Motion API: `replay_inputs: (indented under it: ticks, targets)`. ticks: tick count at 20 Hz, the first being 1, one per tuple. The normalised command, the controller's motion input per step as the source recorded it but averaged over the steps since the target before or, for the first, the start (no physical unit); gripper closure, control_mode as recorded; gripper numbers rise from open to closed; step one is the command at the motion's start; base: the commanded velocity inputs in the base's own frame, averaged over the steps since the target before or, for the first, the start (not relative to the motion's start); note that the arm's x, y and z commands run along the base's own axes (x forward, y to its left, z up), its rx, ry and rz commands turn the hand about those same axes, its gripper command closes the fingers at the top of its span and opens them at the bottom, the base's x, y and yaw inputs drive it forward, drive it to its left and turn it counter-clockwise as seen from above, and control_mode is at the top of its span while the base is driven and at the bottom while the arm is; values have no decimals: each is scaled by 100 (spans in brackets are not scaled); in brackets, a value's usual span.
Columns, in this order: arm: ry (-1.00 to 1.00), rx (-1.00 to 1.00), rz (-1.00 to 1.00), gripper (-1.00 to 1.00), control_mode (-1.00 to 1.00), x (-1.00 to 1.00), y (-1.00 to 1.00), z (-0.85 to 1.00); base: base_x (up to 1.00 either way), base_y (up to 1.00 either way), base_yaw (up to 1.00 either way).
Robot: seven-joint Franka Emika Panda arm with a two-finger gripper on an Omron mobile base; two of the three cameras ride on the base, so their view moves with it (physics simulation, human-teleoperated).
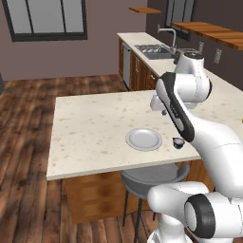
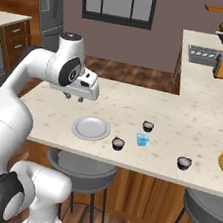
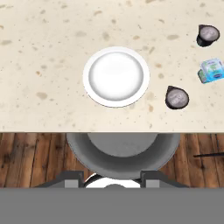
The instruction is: Place two yogurt containers on each plate.
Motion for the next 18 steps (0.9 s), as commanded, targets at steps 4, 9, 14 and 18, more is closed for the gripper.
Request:
replay_inputs:
  ticks: [4, 9, 14, 18]
  targets:
    - [0, 0, 0, -100, -100, -12, -4, -1, 0, 0, 0]
    - [0, 0, 0, -100, -100, -28, -60, -16, 0, 0, 0]
    - [0, 0, 0, -100, -100, -32, -83, -31, 0, 0, 0]
    - [-5, 0, 0, -100, -100, -6, -64, -48, 0, 0, 0]
